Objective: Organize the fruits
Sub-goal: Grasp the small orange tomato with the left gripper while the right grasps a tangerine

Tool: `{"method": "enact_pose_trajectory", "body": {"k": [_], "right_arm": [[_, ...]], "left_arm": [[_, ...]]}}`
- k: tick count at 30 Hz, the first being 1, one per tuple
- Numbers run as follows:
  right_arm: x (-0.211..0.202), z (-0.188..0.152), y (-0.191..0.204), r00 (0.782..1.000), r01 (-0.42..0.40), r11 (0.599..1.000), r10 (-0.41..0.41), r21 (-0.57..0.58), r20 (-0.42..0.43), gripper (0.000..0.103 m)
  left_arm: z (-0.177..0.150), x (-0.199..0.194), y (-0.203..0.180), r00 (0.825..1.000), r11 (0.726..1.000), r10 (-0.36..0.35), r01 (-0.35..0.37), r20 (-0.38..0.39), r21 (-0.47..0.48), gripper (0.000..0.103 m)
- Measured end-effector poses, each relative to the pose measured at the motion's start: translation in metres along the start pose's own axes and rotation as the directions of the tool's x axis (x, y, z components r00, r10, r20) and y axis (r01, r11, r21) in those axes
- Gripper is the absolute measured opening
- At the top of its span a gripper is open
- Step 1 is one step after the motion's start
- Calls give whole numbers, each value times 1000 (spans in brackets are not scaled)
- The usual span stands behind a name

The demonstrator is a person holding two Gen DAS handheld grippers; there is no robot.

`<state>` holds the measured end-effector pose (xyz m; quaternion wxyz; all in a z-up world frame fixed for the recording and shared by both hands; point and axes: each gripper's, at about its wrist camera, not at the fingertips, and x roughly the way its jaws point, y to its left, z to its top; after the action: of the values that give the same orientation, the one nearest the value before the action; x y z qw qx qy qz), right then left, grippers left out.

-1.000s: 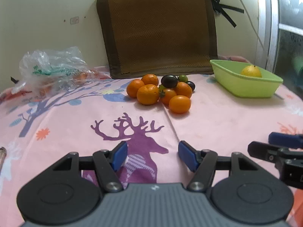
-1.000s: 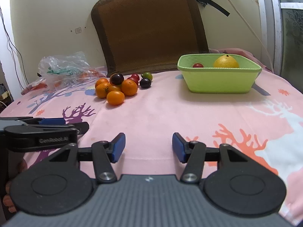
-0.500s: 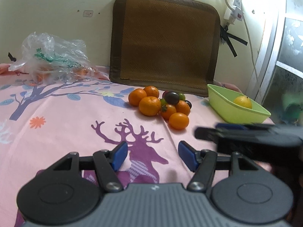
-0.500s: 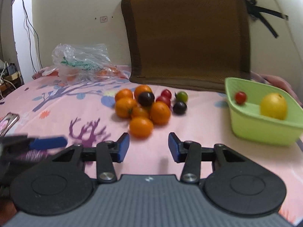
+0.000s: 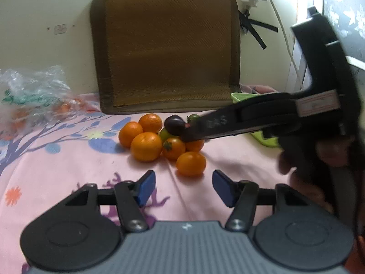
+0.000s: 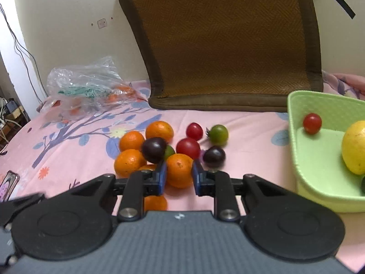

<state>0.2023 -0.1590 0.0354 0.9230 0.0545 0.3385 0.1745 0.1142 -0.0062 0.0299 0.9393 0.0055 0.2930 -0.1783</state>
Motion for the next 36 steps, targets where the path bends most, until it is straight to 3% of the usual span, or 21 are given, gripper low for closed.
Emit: {"method": "enact_pose_trajectory", "body": {"k": [3, 7, 11, 13, 20, 25, 30, 33, 36], "right_arm": [[-13, -7, -5, 1000, 10, 1000, -9, -20, 18, 26], [-34, -23, -13, 998, 35, 999, -33, -36, 55, 25], [-49, -38, -20, 998, 21, 999, -19, -37, 56, 26], [-48, -41, -19, 998, 16, 999, -13, -51, 55, 30], [-38, -36, -23, 998, -1, 1000, 3, -24, 66, 36], [-28, -34, -39, 996, -89, 993, 88, 74, 22, 43], [-25, -34, -39, 991, -137, 987, 137, 88, 10, 36], [-34, -37, -34, 993, -116, 992, 115, 51, 22, 34], [-58, -44, -36, 994, -101, 995, 100, 24, 37, 34]], "left_arm": [[3, 13, -2, 1000, 1000, 4, -4, -15, 3, 52], [7, 31, -6, 998, 1000, -5, 4, -57, -6, 39], [10, 39, -7, 998, 1000, 3, -4, -59, -16, 39], [12, 42, -7, 998, 1000, 1, -2, -55, -21, 34], [9, 37, 2, 999, 996, -25, 22, -36, -88, 33], [2, 23, 1, 1000, 995, -16, 14, -14, -98, 33], [-7, 8, -9, 1000, 999, -9, 9, 6, -46, 33], [-10, 3, -16, 1000, 1000, -6, 6, 8, -22, 33], [-15, 0, -23, 998, 998, -53, 52, -18, -27, 33]]}}
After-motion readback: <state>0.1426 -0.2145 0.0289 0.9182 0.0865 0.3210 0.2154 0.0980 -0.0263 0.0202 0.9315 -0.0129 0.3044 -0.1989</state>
